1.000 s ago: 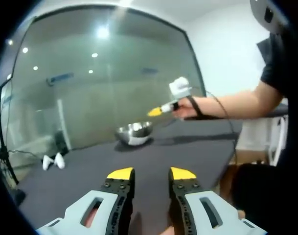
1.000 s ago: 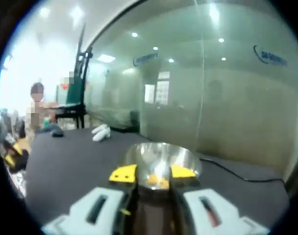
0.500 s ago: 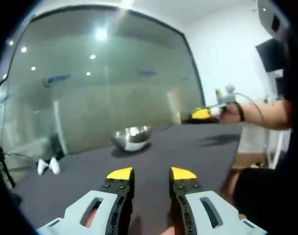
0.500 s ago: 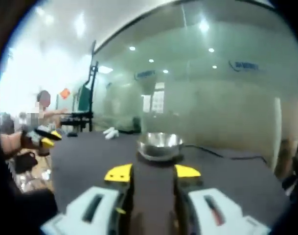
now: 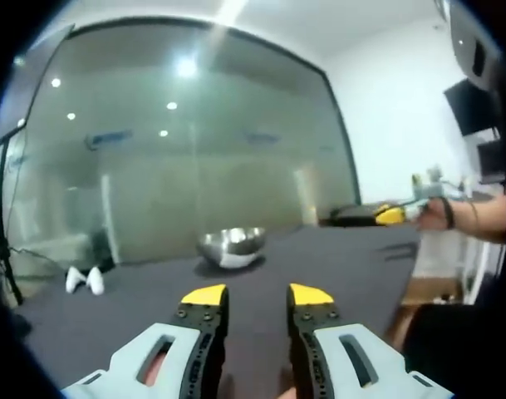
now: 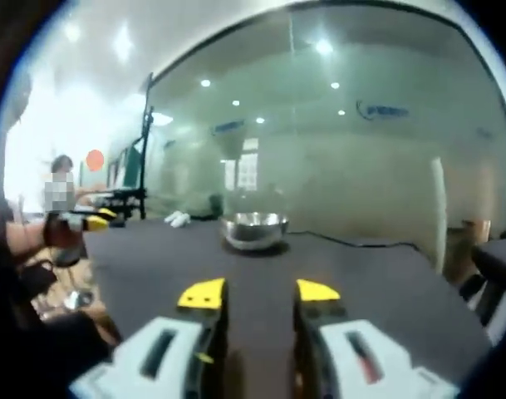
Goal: Pick up the QQ candy scattered on the table and place it into the stainless steel bowl on the table
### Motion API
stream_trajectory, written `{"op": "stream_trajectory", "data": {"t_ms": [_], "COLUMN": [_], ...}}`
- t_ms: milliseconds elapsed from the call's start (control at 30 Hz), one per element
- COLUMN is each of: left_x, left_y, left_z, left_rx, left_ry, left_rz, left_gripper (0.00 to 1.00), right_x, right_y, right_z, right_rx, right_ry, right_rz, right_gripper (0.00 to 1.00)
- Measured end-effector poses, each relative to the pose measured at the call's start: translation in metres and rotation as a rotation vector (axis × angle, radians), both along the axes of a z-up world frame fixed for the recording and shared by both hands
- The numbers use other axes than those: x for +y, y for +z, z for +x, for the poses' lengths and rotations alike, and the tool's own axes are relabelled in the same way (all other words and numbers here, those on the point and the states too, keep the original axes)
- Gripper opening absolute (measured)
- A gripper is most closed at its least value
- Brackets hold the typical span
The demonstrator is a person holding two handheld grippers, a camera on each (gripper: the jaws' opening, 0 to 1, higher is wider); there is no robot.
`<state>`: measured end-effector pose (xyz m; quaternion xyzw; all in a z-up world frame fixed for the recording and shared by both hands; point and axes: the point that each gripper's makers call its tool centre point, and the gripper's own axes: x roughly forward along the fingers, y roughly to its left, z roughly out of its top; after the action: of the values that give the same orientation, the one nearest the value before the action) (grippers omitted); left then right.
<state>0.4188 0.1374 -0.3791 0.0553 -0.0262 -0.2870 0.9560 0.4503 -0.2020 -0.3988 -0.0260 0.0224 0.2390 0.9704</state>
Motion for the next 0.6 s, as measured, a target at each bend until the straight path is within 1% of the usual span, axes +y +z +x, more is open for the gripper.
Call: {"op": "stream_trajectory", "data": {"t_ms": [100, 200, 300, 400, 533, 600], "left_x": [-0.003, -0.006, -0.005, -0.004, -0.003, 0.000], "left_y": [0.002, 0.005, 0.005, 0.003, 0.003, 0.004], "left_z": [0.000, -0.001, -0.002, -0.002, -0.003, -0.003], "left_rx": [-0.007, -0.017, -0.017, -0.012, -0.014, -0.021], "left_ry": [0.005, 0.003, 0.008, 0.010, 0.017, 0.033], "left_rz": [0.001, 0.014, 0.016, 0.028, 0.029, 0.033], "left_gripper": [0.30, 0.29, 0.29, 0.29, 0.29, 0.29], "right_x": [0.006, 0.013, 0.014, 0.014, 0.016, 0.018], "right_y": [-0.004, -0.001, 0.001, 0.002, 0.002, -0.001], "right_z": [-0.001, -0.004, -0.004, -0.004, -0.003, -0.003], "right_rx": [-0.002, -0.013, -0.018, -0.021, -0.019, -0.012], "right_ry": [0.021, 0.053, 0.054, 0.056, 0.061, 0.062], "right_rz": [-0.023, -0.013, -0.014, 0.005, 0.001, 0.000], "right_gripper": [0.30, 0.30, 0.29, 0.29, 0.29, 0.28]}}
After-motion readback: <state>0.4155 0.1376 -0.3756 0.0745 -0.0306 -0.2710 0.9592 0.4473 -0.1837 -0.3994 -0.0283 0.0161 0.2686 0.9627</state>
